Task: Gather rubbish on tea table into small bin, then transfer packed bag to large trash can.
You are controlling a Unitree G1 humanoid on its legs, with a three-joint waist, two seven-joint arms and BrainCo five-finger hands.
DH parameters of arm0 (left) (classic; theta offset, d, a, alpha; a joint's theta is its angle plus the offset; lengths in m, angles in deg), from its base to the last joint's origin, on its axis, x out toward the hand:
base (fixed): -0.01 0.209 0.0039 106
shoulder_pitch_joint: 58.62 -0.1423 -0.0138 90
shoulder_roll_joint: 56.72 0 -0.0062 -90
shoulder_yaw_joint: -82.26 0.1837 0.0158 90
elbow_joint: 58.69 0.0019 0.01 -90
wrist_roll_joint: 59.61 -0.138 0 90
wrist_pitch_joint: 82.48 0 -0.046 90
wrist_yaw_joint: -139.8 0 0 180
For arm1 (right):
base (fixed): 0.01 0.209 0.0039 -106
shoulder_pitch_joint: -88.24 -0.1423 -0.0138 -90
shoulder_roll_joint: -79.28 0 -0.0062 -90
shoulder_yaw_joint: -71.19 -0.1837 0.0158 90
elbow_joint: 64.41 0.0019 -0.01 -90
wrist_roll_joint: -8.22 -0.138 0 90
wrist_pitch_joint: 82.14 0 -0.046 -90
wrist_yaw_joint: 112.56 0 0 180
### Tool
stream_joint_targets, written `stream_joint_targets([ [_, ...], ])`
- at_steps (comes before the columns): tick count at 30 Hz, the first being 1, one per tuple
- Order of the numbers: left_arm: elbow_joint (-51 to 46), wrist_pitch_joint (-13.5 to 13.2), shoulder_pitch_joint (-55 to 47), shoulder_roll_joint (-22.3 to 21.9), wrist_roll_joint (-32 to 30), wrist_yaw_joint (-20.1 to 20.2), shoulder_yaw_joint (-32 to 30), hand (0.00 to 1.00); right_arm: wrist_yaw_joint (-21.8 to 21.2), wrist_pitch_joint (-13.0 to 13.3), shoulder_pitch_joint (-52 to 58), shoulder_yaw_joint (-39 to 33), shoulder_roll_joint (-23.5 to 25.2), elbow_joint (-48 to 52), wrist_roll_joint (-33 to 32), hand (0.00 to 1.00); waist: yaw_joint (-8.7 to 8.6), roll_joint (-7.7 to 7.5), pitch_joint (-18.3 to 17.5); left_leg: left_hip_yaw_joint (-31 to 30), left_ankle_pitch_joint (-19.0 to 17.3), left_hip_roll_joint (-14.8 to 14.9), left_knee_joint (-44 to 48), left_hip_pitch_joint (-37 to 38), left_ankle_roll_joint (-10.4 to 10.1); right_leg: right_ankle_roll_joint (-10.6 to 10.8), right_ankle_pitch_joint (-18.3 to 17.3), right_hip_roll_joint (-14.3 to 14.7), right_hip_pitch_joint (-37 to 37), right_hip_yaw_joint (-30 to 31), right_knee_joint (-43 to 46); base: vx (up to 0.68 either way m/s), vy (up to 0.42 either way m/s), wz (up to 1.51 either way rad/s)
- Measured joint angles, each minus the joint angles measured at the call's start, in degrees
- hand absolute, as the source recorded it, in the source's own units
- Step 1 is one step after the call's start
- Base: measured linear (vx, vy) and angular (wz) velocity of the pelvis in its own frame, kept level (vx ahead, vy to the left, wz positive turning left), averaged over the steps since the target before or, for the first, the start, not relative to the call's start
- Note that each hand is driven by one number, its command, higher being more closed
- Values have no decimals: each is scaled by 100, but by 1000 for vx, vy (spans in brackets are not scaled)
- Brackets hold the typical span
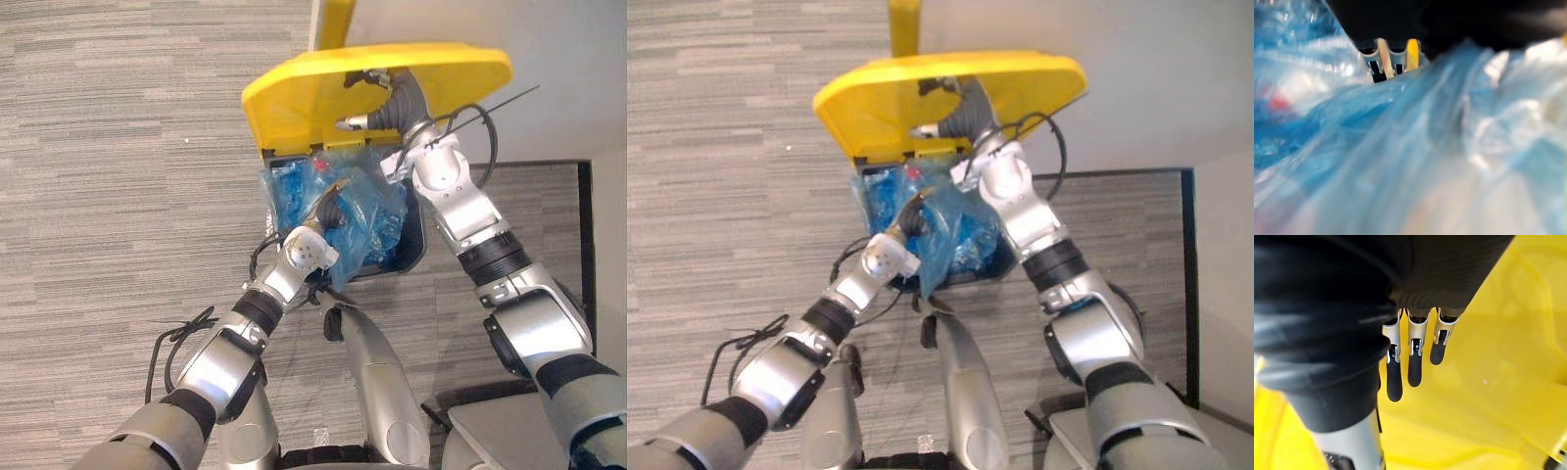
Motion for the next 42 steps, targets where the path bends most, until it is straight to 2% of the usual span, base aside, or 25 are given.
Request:
stream_joint_targets([
  [6, -847, -16, -954, 280, 1, -98, -280, 0, -68, 60, 856, -208, -34, -2, 225, 0, 78, -1, -5, -173, 128, -60, -130, 199, -1, 26, -65, -105, 265, -195, 35, 23, -10, 18],
  [9, -1181, -46, -1718, 514, 18, -91, -741, 0, -110, 60, 1439, -467, -42, -34, 445, 0, 113, 6, -9, -337, 153, -149, -114, 290, 57, 49, -125, -246, 421, -272, 142, -9, 16, 27],
  [11, -1234, -57, -2214, 696, 110, -81, -1109, 0, -138, 58, 1754, -694, -40, -217, 470, 0, 206, 13, -13, -404, 128, -219, -67, 381, 121, 95, -160, -330, 541, -279, 212, -41, 24, 23],
  [13, -1216, -57, -2750, 834, 312, -71, -1488, 0, -177, 50, 2098, -887, -32, -354, 632, 0, 273, 80, -66, -496, 75, -232, 81, 435, 215, 131, -187, -368, 705, -325, 239, -41, 32, 16],
  [17, -692, -54, -3786, 1097, 589, 46, -2219, 0, -302, -13, 2921, -1086, 89, -438, 749, 0, 390, 122, -414, -543, 35, -343, 128, 745, 279, 213, -267, -499, 991, -306, 386, -34, 52, 9],
  [19, -175, -46, -4092, 1156, 666, 95, -2449, 0, -363, -37, 3217, -1141, 245, -436, 909, 0, 402, 187, -464, -514, -1, -390, 281, 954, 338, 273, -307, -559, 1186, -263, 519, -35, 74, -5],
  [22, 474, -33, -4338, 1142, 701, 204, -2607, 0, -404, -40, 3474, -1265, 486, -438, 954, 0, 412, 182, -472, -381, -63, -618, 508, 1091, 402, 228, -231, -718, 1269, -64, 631, -141, 94, -21],
  [25, 773, -9, -4638, 971, 704, 296, -2702, 0, -482, -33, 3868, -1271, 789, -447, 1057, 0, 443, 180, -498, -15, -111, -743, 656, 1238, 513, 427, 158, -677, 1462, 198, 128, -252, 146, -61],
  [26, 802, -6, -4708, 911, 704, 302, -2702, 0, -514, -33, 4097, -1270, 874, -448, 1083, 0, 438, 160, -519, 109, -83, -718, 645, 1270, 588, 557, 175, -667, 1556, 164, -134, -279, 127, -69],
  [27, 835, -5, -4800, 846, 714, 313, -2702, 0, -536, -31, 4358, -1268, 981, -472, 1103, 0, 455, 161, -585, 297, 14, -629, 514, 1263, 673, 632, 37, -701, 1510, 82, -158, -346, 120, -74],
  [28, 881, -2, -4905, 776, 763, 336, -2713, 0, -558, -27, 4545, -1271, 1116, -581, 1108, 0, 453, 166, -637, 420, 105, -580, 411, 1251, 680, 239, -12, -717, 1296, 156, 311, -229, 23, -61],
  [29, 993, 16, -4937, 713, 811, 363, -2757, 0, -578, -20, 4692, -1275, 1209, -783, 1120, 0, 360, 135, -695, 467, 228, -495, 297, 1249, 663, 13, -46, -704, 1139, 268, 1017, -246, -6, -36],
  [30, 1075, 61, -4957, 699, 824, 402, -2775, 0, -587, -20, 4928, -1341, 1350, -1070, 1126, 0, 282, 176, -734, 479, 454, -436, 2, 1285, 597, -41, -211, -730, 1072, 398, 1906, -169, -78, -12],
  [31, 1089, 86, -4997, 704, 834, 417, -2758, 0, -594, -22, 5200, -1463, 1500, -1346, 1145, 0, 256, 144, -872, 477, 693, -398, -347, 1336, 536, -30, -438, -809, 1061, 507, 2620, -103, -107, -1],
  [32, 1056, 91, -5032, 693, 847, 411, -2759, 0, -582, -23, 5407, -1632, 1631, -1529, 1228, 0, 254, 65, -971, 480, 827, -376, -563, 1380, 489, 18, -589, -894, 1177, 630, 3017, -17, -213, 0],
  [33, 966, 105, -5112, 684, 922, 412, -2762, 0, -545, -53, 5694, -1884, 1809, -1718, 1341, 0, 261, 62, -1068, 480, 877, -339, -648, 1353, 424, 91, -522, -1010, 1498, 905, 3236, 28, -205, -17],
  [34, 884, 122, -5136, 655, 962, 412, -2817, 0, -503, -74, 5879, -2076, 1948, -1929, 1346, 0, 292, 11, -1134, 478, 850, -308, -613, 1286, 341, 519, -889, -945, 1759, 978, 2881, 9, -236, -32],
  [35, 858, 144, -5137, 580, 980, 411, -2868, 0, -482, -64, 5922, -2281, 2006, -2004, 1326, 0, 300, 113, -1177, 496, 874, -240, -626, 1179, 280, 624, -1000, -794, 1824, 953, 2564, -24, -166, -61],
  [36, 857, 179, -5123, 439, 1017, 416, -2918, 0, -401, -79, 5936, -2429, 2015, -2057, 1348, 0, 328, 261, -1275, 517, 940, -105, -810, 1165, 321, 651, -1106, -495, 2045, 942, 1836, -24, -167, -70],
  [37, 856, 180, -5115, 332, 1030, 417, -2997, 0, -353, -78, 5956, -2483, 2015, -2106, 1348, 0, 367, 275, -1360, 556, 1046, -104, -1013, 1207, 397, 568, -1191, -411, 2183, 935, 1386, -36, -171, -79],
  [38, 871, 181, -5071, 159, 1029, 418, -3043, 0, -309, -86, 6008, -2617, 2046, -2192, 1349, 0, 347, 257, -1547, 693, 1220, -112, -1275, 1240, 312, 149, -1322, -369, 2246, 883, 897, -15, -166, -47],
  [40, 956, 175, -4944, -168, 1025, 447, -3017, 0, -232, -129, 6077, -2898, 2054, -2507, 1298, 0, 286, 293, -1644, 723, 1438, -134, -1710, 1491, 235, 107, -1263, -312, 2359, 862, 762, -21, -113, -14],
  [42, 1115, 149, -4922, -369, 1028, 461, -2963, 0, -168, -199, 6087, -3067, 2055, -2844, 1327, 0, 279, 319, -2000, 745, 1691, -135, -2188, 1593, 387, 149, -1144, -193, 2383, 878, 387, 7, -45, -6],
])
